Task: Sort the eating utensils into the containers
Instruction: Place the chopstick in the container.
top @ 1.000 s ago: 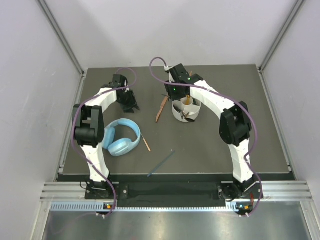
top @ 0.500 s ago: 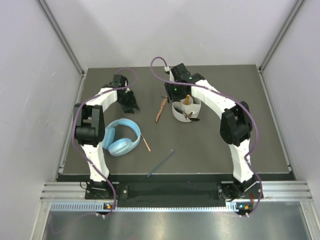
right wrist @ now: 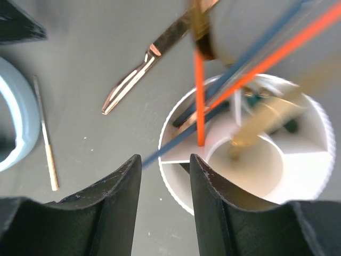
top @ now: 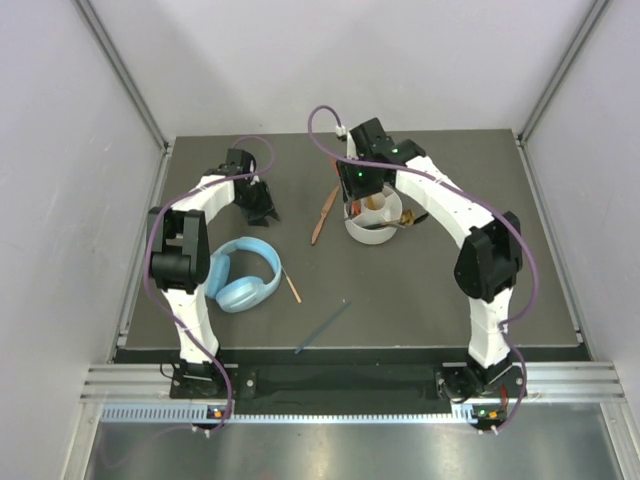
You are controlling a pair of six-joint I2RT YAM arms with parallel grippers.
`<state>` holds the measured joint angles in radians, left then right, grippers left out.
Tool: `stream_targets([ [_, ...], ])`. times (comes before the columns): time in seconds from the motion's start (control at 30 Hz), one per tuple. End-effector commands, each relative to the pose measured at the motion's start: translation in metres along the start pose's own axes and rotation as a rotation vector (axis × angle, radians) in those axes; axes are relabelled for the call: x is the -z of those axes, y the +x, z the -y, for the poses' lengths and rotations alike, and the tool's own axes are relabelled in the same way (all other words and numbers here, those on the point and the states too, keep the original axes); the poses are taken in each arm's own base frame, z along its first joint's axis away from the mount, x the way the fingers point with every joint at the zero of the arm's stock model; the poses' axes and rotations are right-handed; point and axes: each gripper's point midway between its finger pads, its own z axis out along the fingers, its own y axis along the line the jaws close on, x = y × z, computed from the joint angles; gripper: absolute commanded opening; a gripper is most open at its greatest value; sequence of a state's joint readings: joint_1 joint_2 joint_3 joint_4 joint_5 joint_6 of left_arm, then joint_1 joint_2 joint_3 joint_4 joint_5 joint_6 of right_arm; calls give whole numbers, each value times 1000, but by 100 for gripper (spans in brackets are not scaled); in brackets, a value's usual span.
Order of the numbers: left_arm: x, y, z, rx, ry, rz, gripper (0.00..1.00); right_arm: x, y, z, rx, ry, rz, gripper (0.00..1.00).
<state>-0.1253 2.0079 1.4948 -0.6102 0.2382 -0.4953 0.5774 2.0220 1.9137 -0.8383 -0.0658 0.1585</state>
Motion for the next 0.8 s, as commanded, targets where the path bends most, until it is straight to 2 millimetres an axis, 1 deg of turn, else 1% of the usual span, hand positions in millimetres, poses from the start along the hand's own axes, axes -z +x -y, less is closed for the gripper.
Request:
stream_targets([
  [0.0,4,-9,10,-17,21,15,45,72,-45,4,30,18,175,42],
  [0.1,4,-10,12,-19,24,18,45,79,-47,8,23,23,190,42],
  [0.17,3,-10,12,-21,24,16,45,81,-48,8,15,24,198,42],
  [0.3,3,-10,12,-28,21,14,45,76,-47,12,-1,39,190,42],
  [0.47,5,-13,16,-36,29,13,45,75,-42,34,-70,109,188,42],
  [0.53,4,-11,19,-40,35,7,45,70,-36,40,-82,119,165,42],
  [0.63,1,-9,20,-41,37,-1,45,56,-23,46,-86,133,112,42],
  [0.7,0,-8,21,-45,36,-3,45,45,-11,48,-90,137,71,41],
  [0.77,1,-8,23,-51,42,-1,45,39,-4,47,-103,129,53,41],
])
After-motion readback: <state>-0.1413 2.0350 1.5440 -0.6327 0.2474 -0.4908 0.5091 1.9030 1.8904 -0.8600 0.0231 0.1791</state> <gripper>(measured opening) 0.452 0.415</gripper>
